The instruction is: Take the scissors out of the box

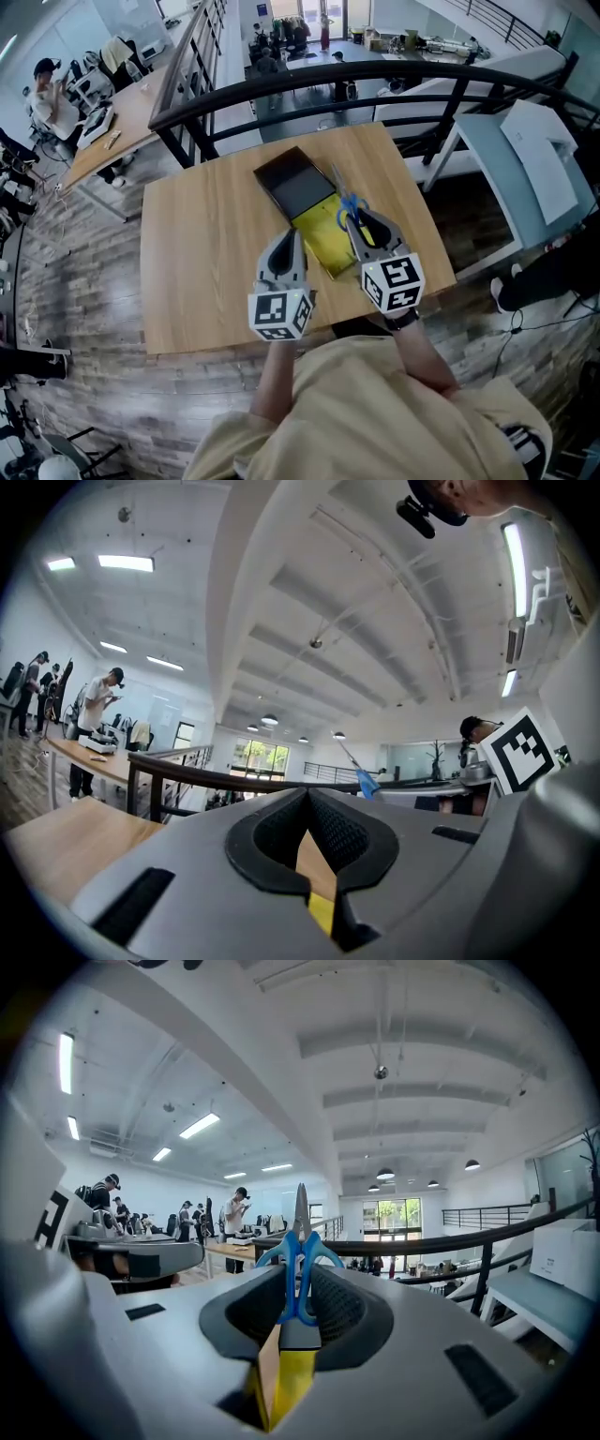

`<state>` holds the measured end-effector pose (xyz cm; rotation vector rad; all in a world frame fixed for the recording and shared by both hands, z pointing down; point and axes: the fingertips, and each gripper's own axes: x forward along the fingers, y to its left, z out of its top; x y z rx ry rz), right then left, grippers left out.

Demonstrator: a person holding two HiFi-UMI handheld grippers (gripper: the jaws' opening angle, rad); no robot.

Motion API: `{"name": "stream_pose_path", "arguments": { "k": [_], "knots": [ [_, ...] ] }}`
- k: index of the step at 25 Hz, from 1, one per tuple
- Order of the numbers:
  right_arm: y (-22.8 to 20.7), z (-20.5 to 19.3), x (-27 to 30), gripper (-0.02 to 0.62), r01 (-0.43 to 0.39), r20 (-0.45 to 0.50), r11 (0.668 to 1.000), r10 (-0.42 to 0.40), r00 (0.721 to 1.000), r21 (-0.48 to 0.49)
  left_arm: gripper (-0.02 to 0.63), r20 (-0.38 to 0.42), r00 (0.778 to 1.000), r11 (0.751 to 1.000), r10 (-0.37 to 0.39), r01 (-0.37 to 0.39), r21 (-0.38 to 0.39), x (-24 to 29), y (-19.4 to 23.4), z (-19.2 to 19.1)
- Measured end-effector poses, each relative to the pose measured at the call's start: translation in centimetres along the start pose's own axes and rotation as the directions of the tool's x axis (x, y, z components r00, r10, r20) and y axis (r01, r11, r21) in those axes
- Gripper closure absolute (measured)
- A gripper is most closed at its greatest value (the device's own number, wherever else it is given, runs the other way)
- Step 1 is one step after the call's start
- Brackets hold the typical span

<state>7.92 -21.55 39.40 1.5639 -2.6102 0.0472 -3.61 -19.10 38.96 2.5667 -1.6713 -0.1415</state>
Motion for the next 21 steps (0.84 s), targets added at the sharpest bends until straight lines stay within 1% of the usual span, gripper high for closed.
{"name": "stream_pose_path", "arguments": {
  "k": [2,5,9,11,14,17,21],
  "knots": [
    [0.4,0.4,-0.6,0.512,0.002,0.014,1.0,-0.002,1.0,-0.002,0.594,0.003,1.0,1.0,0.007,-0.007,0.015,-0.7,0.0,0.1],
    [0.9,1.3,-1.4,0.512,-0.028,0.041,0.998,0.025,0.999,0.057,0.594,0.016,1.0,1.0,0.007,-0.007,0.02,-1.3,0.1,0.9],
    [1.1,3.5,-2.5,0.512,-0.027,0.087,0.999,0.024,0.996,0.041,0.594,0.043,0.999,0.999,0.014,-0.016,0.041,-1.9,0.2,2.5],
    [1.1,4.1,-2.9,0.512,-0.033,0.098,0.998,0.028,0.995,0.051,0.594,0.038,0.999,0.999,0.016,-0.017,0.039,-2.0,0.0,2.5],
    [1.0,5.0,-3.3,0.511,-0.066,0.122,0.994,0.055,0.991,0.088,0.594,0.021,1.0,0.999,0.004,-0.005,0.034,-1.6,-0.5,1.8],
    [0.9,6.1,-3.4,0.512,-0.076,0.146,0.995,0.065,0.987,0.069,0.594,0.012,1.0,0.999,-0.007,0.007,0.033,-1.0,-1.0,1.3],
    [0.3,6.5,-3.6,0.511,-0.073,0.153,0.997,0.068,0.986,0.03,0.594,0.011,1.0,0.999,-0.016,0.015,0.033,-0.2,-1.8,1.1]
  ]
}}
